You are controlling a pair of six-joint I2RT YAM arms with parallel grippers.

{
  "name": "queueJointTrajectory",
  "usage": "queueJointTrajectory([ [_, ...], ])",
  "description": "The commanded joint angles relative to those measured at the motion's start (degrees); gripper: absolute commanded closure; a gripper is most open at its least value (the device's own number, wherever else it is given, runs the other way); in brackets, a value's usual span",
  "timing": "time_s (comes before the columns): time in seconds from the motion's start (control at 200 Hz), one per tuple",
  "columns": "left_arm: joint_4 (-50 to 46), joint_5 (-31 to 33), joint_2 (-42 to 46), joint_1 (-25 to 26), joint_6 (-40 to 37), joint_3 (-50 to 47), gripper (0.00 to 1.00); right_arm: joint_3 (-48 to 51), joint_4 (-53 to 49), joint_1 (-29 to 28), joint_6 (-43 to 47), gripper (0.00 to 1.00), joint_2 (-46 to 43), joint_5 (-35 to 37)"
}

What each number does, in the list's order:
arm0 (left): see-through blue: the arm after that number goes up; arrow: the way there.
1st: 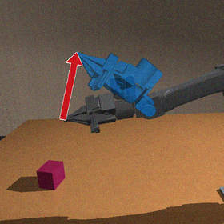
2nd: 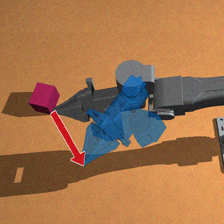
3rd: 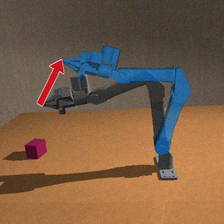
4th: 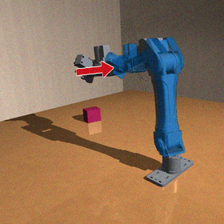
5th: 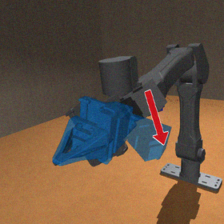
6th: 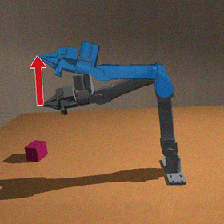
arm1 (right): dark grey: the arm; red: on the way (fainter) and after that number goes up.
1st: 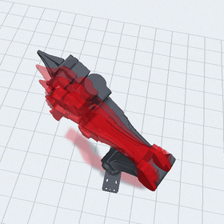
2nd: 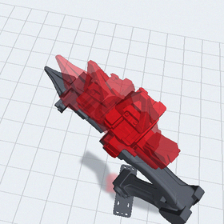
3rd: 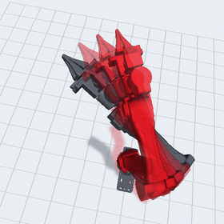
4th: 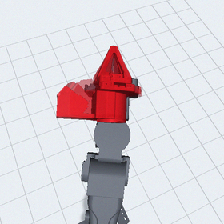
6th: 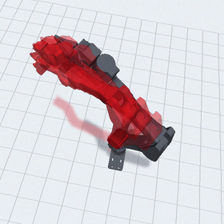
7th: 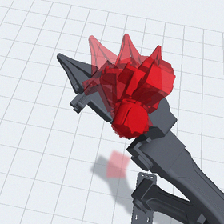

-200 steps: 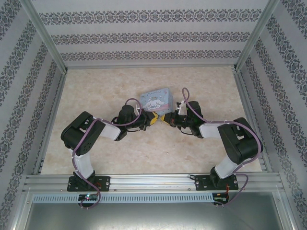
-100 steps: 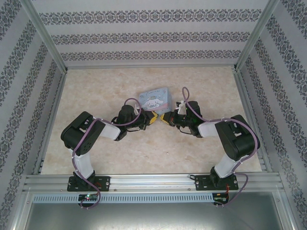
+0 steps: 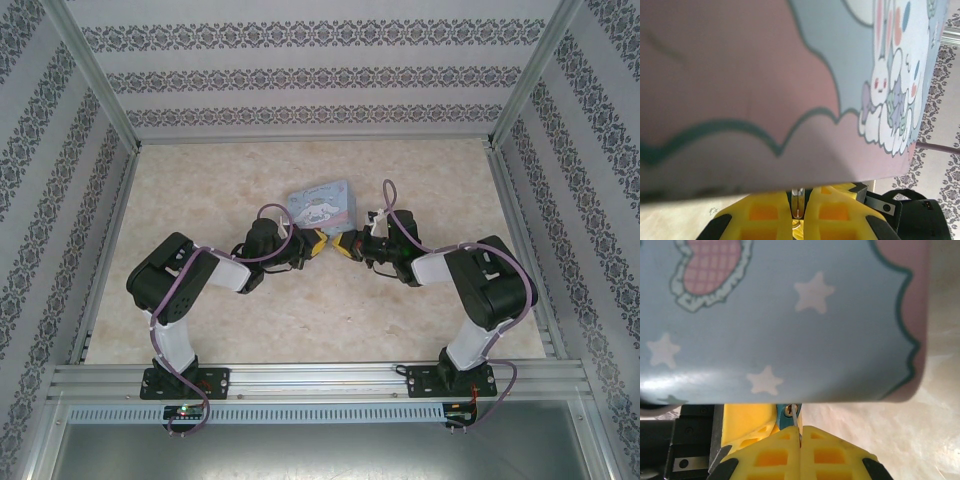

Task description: Unlock the padlock with the key

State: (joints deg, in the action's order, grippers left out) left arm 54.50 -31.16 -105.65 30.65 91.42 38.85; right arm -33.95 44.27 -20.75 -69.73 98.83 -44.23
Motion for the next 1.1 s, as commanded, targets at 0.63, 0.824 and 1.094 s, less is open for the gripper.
queueJointTrajectory([
  [0.63,5.8,-11.6,7.6,1.6,1.6,-1.3,1.00,1.3,4.3,1.0,2.3,1.00,-3.4,-5.8],
  [0.824,5.8,-12.3,8.5,1.7,1.6,-1.7,1.00,2.0,4.2,1.0,2.1,1.00,-3.9,-6.4],
  [1.094,6.1,-12.9,8.3,1.8,1.1,-2.5,1.00,1.3,2.6,1.0,2.9,1.00,-4.3,-6.8],
])
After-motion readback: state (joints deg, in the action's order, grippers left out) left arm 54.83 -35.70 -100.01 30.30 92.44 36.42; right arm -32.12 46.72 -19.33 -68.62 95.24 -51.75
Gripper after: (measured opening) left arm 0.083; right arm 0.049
